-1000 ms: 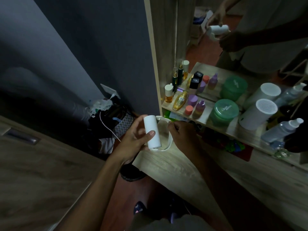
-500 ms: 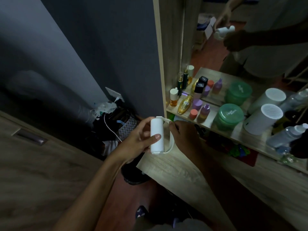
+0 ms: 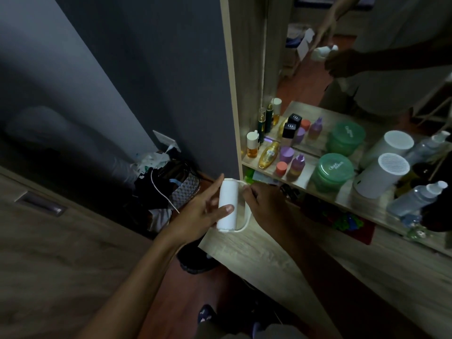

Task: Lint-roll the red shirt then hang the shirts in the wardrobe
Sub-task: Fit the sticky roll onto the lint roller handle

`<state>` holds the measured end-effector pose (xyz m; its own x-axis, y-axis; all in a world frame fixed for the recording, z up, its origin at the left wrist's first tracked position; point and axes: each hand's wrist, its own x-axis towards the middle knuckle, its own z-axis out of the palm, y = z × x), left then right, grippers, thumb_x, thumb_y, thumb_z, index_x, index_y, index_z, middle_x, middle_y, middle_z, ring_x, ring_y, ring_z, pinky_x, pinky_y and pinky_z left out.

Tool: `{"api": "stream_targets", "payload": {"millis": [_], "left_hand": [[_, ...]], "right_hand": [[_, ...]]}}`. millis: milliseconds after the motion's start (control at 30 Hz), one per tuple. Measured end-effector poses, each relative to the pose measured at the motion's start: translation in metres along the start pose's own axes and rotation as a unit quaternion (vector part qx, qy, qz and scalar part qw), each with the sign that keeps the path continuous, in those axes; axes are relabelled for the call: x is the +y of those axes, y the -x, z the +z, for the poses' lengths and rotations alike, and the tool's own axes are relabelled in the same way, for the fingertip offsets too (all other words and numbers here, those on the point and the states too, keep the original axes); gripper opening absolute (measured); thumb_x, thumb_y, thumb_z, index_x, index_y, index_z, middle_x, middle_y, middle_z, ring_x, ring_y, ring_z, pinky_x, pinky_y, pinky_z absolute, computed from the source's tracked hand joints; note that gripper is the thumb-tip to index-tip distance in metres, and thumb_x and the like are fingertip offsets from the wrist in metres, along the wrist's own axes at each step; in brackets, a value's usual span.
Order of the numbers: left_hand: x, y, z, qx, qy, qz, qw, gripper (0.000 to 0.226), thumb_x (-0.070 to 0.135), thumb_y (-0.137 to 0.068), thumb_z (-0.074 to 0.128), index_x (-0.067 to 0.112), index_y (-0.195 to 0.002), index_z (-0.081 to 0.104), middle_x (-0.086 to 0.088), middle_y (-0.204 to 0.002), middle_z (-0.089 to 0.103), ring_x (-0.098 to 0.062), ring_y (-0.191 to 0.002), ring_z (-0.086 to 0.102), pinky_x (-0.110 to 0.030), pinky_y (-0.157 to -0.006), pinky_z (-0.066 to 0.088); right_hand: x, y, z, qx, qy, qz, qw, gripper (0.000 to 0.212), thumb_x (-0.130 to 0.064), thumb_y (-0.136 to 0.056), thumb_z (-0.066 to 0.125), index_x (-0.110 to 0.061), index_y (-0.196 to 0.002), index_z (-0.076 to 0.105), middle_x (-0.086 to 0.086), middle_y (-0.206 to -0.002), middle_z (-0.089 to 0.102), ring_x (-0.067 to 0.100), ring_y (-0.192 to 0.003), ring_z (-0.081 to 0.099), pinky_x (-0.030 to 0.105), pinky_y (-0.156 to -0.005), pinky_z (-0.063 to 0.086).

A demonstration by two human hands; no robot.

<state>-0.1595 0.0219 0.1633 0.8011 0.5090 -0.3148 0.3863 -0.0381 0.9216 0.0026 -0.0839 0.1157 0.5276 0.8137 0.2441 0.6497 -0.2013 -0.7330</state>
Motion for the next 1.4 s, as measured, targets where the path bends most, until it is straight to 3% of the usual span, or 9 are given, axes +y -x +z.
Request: {"api": "stream_targets", "payload": {"millis": [200, 367, 500, 633, 767, 867, 967, 1067, 1400], "left_hand": [[-0.002, 0.0, -0.011, 0.03, 0.003, 0.022, 0.999, 0.079, 0.019, -0.091, 0.07, 0.032, -0.156, 0.026, 0.002, -0.136, 0.064, -0.012, -0.122, 0.062, -0.04, -0.099, 0.054], [0.0, 0.005, -0.041, 0.128, -0.068, 0.034, 0.989, 0.079, 0.039, -0.083, 0.077, 0.034, -0.149, 0.035, 0.002, -0.118, 0.069, -0.011, -0.108, 0.068, -0.036, -0.092, 0.057], [0.001, 0.02, -0.075, 0.2, -0.111, 0.04, 0.973, 0.071, 0.034, -0.084, 0.078, 0.031, -0.145, 0.043, 0.006, -0.116, 0.068, -0.006, -0.108, 0.065, -0.03, -0.09, 0.057], [-0.001, 0.045, -0.118, 0.286, -0.147, 0.066, 0.945, 0.053, 0.025, -0.086, 0.077, 0.022, -0.135, 0.057, 0.013, -0.111, 0.07, -0.004, -0.102, 0.068, -0.034, -0.094, 0.056], [-0.008, 0.08, -0.169, 0.366, -0.154, 0.108, 0.911, 0.025, 0.018, -0.088, 0.074, 0.019, -0.113, 0.07, 0.01, -0.097, 0.076, -0.003, -0.093, 0.071, -0.031, -0.089, 0.057], [-0.02, 0.109, -0.21, 0.427, -0.148, 0.108, 0.886, 0.013, 0.023, -0.089, 0.068, 0.017, -0.099, 0.073, 0.007, -0.085, 0.076, -0.004, -0.079, 0.071, -0.026, -0.076, 0.056], [-0.047, 0.137, -0.259, 0.511, -0.189, 0.079, 0.835, 0.012, 0.025, -0.093, 0.064, 0.018, -0.086, 0.071, 0.009, -0.071, 0.069, -0.001, -0.063, 0.062, -0.024, -0.062, 0.048], [-0.085, 0.157, -0.31, 0.554, -0.212, 0.005, 0.805, 0.02, 0.027, -0.094, 0.062, 0.016, -0.079, 0.069, 0.002, -0.067, 0.069, -0.012, -0.062, 0.064, -0.034, -0.064, 0.051], [-0.175, 0.136, -0.418, 0.481, -0.284, -0.191, 0.807, 0.032, 0.038, -0.091, 0.055, 0.01, -0.085, 0.07, -0.016, -0.085, 0.072, -0.036, -0.084, 0.067, -0.033, -0.062, 0.043]], "right_hand": [[-0.005, -0.011, 0.006, -0.02, -0.042, -0.001, 0.999, 0.033, -0.024, -0.098, 0.052, -0.011, -0.068, 0.055, 0.003, -0.06, 0.056, 0.015, -0.055, 0.056, 0.034, -0.05, 0.045], [-0.025, -0.026, 0.013, -0.102, -0.072, 0.013, 0.992, 0.039, -0.045, -0.101, 0.043, -0.017, -0.074, 0.049, 0.003, -0.062, 0.056, 0.017, -0.058, 0.063, 0.045, -0.053, 0.054], [-0.055, -0.037, 0.03, -0.174, -0.111, 0.022, 0.978, 0.037, -0.05, -0.101, 0.04, -0.02, -0.081, 0.049, 0.003, -0.065, 0.058, 0.015, -0.06, 0.063, 0.043, -0.058, 0.056], [-0.102, -0.054, 0.07, -0.167, -0.076, -0.013, 0.983, 0.035, -0.049, -0.102, 0.036, -0.024, -0.079, 0.043, -0.004, -0.066, 0.054, 0.011, -0.062, 0.056, 0.031, -0.059, 0.041], [-0.147, -0.069, 0.126, -0.172, -0.055, -0.024, 0.983, 0.053, -0.076, -0.09, 0.017, -0.029, -0.086, 0.043, 0.001, -0.075, 0.063, 0.022, -0.071, 0.065, 0.047, -0.067, 0.054], [-0.19, -0.078, 0.174, -0.186, -0.093, -0.002, 0.978, 0.053, -0.075, -0.091, 0.023, -0.028, -0.09, 0.048, 0.003, -0.081, 0.066, 0.03, -0.079, 0.067, 0.045, -0.07, 0.054], [-0.235, -0.082, 0.218, -0.194, -0.161, 0.042, 0.967, 0.036, -0.045, -0.101, 0.045, -0.012, -0.1, 0.057, 0.004, -0.087, 0.066, 0.026, -0.083, 0.064, 0.033, -0.068, 0.044], [-0.269, -0.083, 0.263, -0.201, -0.188, 0.071, 0.959, 0.029, -0.039, -0.097, 0.055, -0.01, -0.096, 0.058, 0.001, -0.081, 0.066, 0.024, -0.077, 0.065, 0.036, -0.068, 0.049], [-0.335, -0.088, 0.349, -0.211, -0.209, 0.109, 0.949, 0.027, -0.037, -0.098, 0.056, -0.011, -0.091, 0.061, -0.001, -0.061, 0.06, 0.003, -0.043, 0.056, 0.023, -0.049, 0.04]]}}
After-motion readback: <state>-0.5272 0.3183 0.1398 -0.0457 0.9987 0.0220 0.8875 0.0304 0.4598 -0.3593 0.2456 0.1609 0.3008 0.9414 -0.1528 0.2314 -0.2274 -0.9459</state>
